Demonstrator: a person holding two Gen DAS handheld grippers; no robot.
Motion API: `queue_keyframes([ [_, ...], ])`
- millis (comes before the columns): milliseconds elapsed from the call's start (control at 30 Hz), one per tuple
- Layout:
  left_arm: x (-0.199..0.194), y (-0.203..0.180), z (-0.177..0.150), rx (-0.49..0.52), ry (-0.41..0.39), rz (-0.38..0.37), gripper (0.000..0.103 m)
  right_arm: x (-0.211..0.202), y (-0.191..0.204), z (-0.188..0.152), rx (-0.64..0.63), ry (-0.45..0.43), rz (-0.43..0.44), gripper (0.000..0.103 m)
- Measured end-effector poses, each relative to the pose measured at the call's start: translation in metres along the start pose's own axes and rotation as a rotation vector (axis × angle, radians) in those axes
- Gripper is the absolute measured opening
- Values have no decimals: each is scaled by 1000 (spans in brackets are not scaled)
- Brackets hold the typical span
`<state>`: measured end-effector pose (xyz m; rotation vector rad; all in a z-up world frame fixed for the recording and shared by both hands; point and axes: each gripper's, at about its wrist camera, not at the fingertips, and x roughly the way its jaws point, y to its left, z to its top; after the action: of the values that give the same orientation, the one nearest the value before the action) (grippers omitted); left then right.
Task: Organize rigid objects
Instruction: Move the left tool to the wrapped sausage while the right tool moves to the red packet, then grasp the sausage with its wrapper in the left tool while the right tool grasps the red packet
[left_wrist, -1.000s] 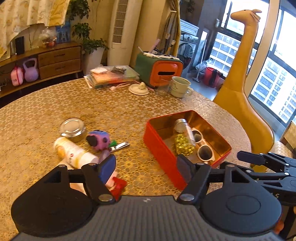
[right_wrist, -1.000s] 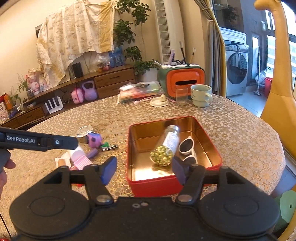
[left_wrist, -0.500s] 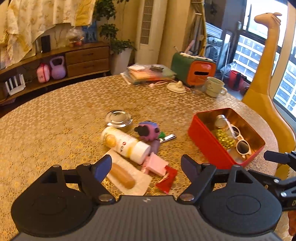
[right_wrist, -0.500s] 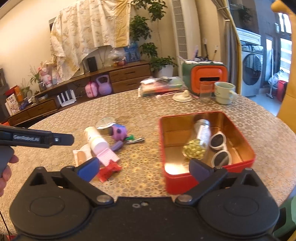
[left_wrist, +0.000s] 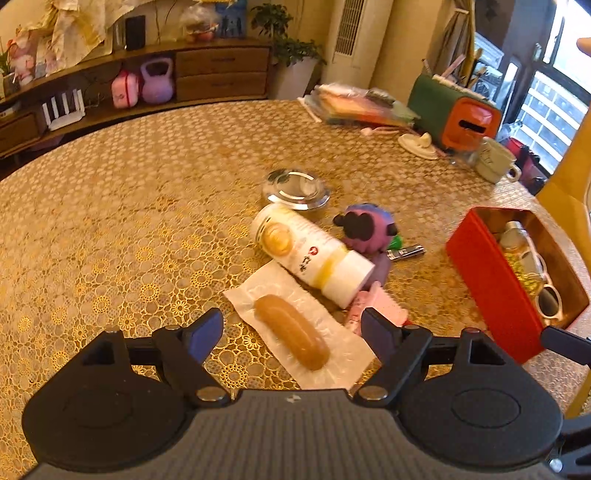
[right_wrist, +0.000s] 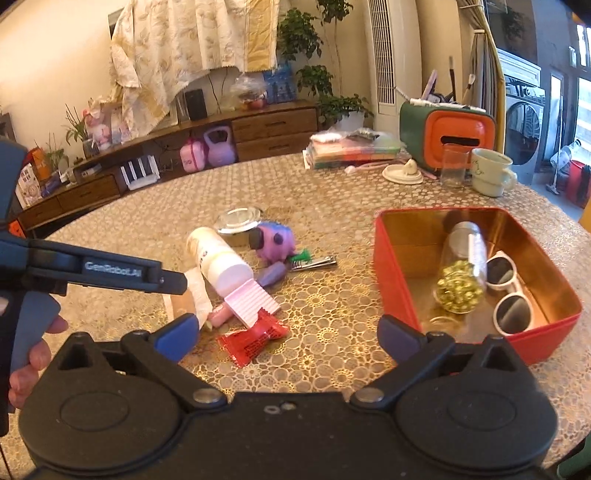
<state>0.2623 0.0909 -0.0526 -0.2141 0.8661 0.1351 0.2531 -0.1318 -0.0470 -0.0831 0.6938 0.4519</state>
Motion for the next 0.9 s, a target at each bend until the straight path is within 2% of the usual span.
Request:
queue_keyframes([
  [200, 26, 1, 3, -30, 25, 44, 82, 25, 4, -2, 11, 37, -33, 103],
  [467, 51, 7, 4, -107, 64, 64, 82, 50, 8, 0, 53, 69, -57, 102],
  [533, 52, 6, 3, -114, 49, 68, 82, 56, 9, 0, 70, 78, -59, 100],
  [633, 53, 3, 3, -100, 35, 72, 82, 63, 10, -1, 78, 94, -61, 97],
  [900, 55, -7, -4, -37, 2, 97, 82, 74, 19, -9, 29, 127, -68, 80],
])
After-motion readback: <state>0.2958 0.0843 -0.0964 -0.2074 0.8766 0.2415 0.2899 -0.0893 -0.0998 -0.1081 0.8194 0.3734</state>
